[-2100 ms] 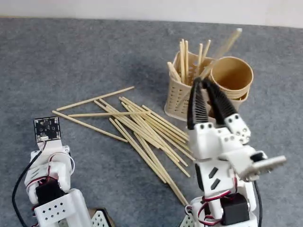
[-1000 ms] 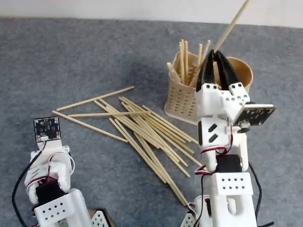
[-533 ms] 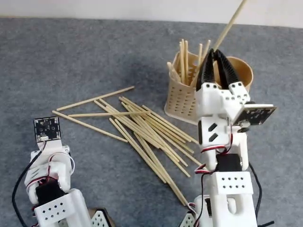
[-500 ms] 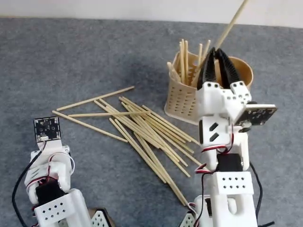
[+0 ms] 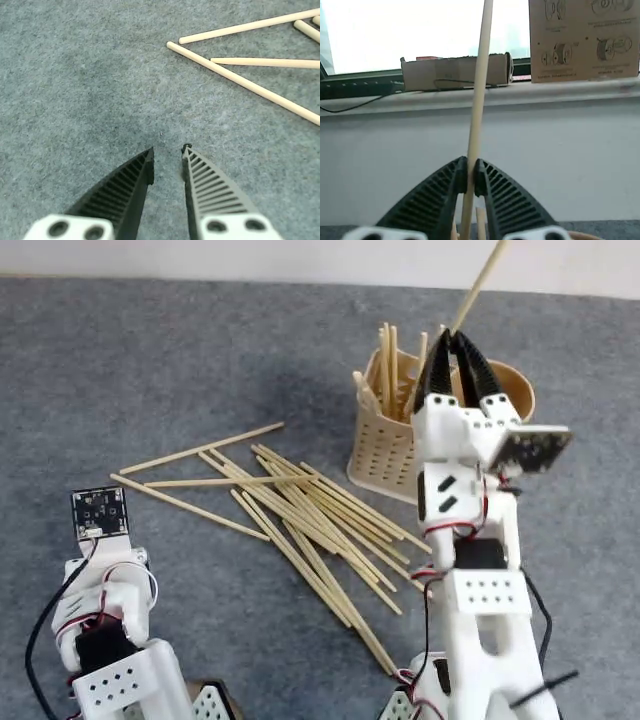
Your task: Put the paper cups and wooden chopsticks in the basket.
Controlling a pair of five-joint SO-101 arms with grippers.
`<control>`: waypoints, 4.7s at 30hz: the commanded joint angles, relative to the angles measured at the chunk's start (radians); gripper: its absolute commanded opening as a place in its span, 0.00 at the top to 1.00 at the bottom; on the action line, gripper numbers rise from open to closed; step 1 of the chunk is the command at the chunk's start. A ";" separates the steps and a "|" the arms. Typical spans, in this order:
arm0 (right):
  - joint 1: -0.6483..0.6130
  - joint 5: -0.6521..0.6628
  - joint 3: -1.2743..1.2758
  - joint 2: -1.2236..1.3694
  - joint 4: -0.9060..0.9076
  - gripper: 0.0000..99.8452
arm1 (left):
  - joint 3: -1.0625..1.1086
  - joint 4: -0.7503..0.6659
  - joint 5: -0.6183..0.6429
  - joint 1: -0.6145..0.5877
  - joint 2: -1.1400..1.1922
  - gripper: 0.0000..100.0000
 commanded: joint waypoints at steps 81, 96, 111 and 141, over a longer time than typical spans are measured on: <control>-0.056 -0.005 0.673 -1.047 1.575 0.88 | -0.967 0.267 -0.580 0.203 0.964 0.83; -0.056 0.002 0.673 -1.047 1.573 0.88 | -1.279 0.107 -0.743 0.400 1.647 0.83; -0.056 0.002 0.674 -1.047 1.570 0.88 | -1.555 0.031 -0.744 0.441 2.123 0.92; 0.007 -0.003 0.674 -1.047 1.569 0.88 | -1.558 0.324 -0.477 0.430 1.538 1.00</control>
